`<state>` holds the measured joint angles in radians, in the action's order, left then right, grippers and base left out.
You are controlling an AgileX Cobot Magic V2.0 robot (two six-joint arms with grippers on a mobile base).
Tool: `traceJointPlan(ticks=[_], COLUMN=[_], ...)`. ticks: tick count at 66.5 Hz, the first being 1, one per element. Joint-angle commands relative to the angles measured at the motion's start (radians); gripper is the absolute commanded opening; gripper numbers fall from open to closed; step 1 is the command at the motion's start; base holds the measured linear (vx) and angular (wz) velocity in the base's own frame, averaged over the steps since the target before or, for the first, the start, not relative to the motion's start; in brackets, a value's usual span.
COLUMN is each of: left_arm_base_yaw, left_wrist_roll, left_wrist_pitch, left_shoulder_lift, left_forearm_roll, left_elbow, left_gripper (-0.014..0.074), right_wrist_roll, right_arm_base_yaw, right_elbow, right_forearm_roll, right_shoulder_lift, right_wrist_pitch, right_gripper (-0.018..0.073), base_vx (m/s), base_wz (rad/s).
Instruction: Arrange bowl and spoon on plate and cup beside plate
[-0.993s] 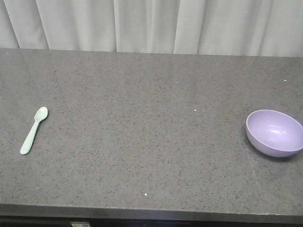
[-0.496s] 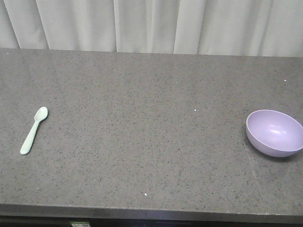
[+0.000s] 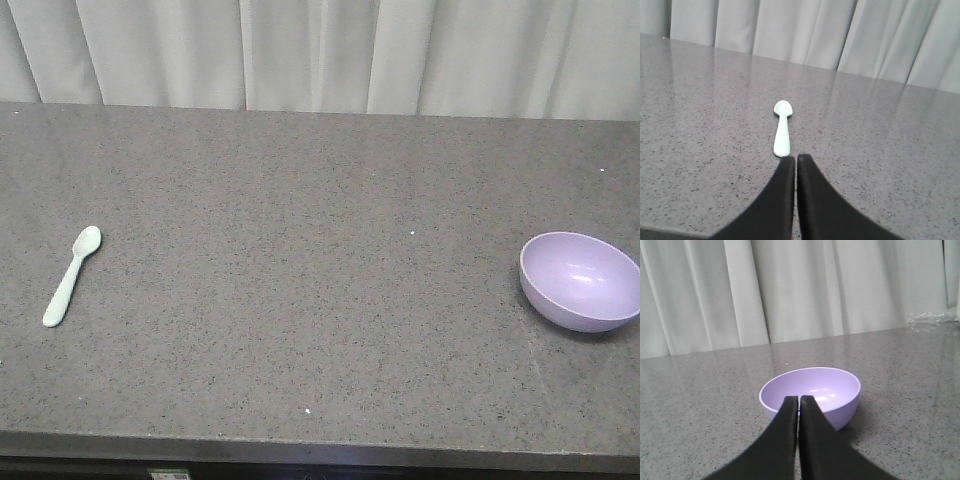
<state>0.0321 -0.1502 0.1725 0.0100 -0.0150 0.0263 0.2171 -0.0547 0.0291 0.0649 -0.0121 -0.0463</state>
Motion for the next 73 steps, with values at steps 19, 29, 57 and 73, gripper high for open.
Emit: traceJointPlan(ticks=[19,29,57,73], left_arm_base_yaw=[0.000,0.000,0.000,0.000], left_wrist_roll=[-0.009,-0.009,-0.009,-0.009], left_wrist_pitch=[-0.071,-0.071,-0.071,-0.071], left_shoulder_lift=[0.015,0.015,0.015,0.015], left_forearm_roll=[0.001,0.001,0.001,0.001], left_elbow=[0.026,0.026,0.026,0.026], left_gripper=[-0.0007,-0.0007,-0.0007,-0.0007], right_wrist_roll=[-0.007,-0.007,-0.007,-0.007], right_arm_base_yaw=[-0.006,-0.006,-0.006,-0.006], right_elbow=[0.008,0.008,0.008,0.008], right_forearm_roll=[0.009,0.009,0.009,0.009], right_shoulder_lift=[-0.009,-0.009,-0.009,-0.009], right_wrist_pitch=[0.072,0.072,0.072,0.072], right_gripper=[-0.0004,-0.0004,-0.0004,-0.0004], base_vx=[0.00,0.00,0.00,0.00], base_wz=[0.00,0.00,0.00,0.00])
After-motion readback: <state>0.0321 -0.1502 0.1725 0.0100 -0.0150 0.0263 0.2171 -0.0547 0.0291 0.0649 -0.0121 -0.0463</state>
